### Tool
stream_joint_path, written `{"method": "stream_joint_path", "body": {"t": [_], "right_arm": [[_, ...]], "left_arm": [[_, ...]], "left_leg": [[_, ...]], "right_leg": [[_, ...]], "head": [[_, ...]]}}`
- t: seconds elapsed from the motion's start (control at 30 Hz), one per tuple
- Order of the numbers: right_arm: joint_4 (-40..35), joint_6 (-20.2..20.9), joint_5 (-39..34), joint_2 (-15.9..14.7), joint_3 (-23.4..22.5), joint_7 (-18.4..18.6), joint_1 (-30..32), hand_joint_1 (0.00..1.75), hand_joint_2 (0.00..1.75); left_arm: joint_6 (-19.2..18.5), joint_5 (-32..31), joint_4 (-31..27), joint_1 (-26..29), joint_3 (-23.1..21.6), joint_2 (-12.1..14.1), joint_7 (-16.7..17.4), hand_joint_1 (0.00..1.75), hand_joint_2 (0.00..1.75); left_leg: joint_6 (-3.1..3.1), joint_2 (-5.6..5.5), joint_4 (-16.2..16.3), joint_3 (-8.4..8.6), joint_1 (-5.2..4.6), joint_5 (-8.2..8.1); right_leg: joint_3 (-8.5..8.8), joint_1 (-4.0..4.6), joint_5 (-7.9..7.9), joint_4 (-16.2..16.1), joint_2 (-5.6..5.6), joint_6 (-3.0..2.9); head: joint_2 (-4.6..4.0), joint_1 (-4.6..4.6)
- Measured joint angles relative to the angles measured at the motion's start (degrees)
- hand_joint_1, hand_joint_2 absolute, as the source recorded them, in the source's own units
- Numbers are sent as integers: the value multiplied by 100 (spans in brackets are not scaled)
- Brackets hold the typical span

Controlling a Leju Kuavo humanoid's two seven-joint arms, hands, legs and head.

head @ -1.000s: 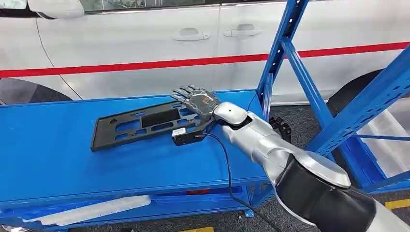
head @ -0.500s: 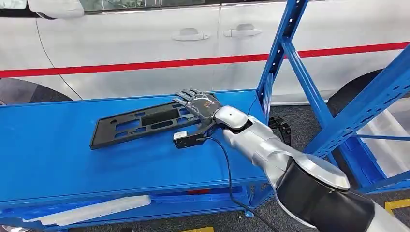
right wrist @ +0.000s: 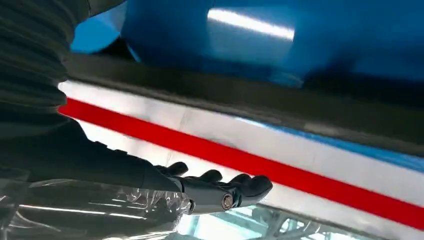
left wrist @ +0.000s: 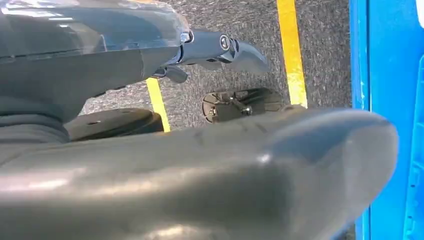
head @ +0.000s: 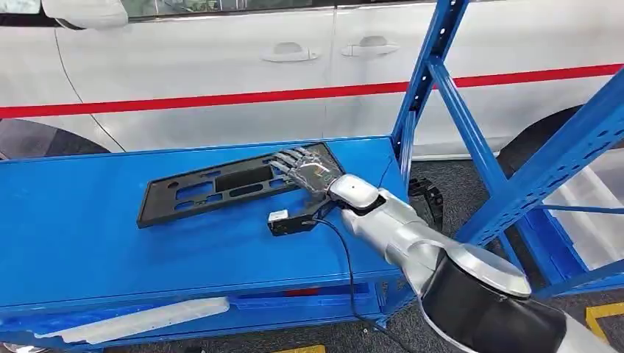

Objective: Take the parts from the cabinet and place them on the table.

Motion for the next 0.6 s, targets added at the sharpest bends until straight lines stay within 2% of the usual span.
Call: {"method": "stream_joint_path", "body": {"t": [0.6], "right_arm": [[37,-125,55,44,48,221,213,0,175]], "left_arm": [[7,-55,0,-1,-28,-13,107,0,0]], "left_leg": [[-2,0,0,11,0,-2]], "right_leg": [[10,0,-1,0,1,0]], "head": [[0,0]]}}
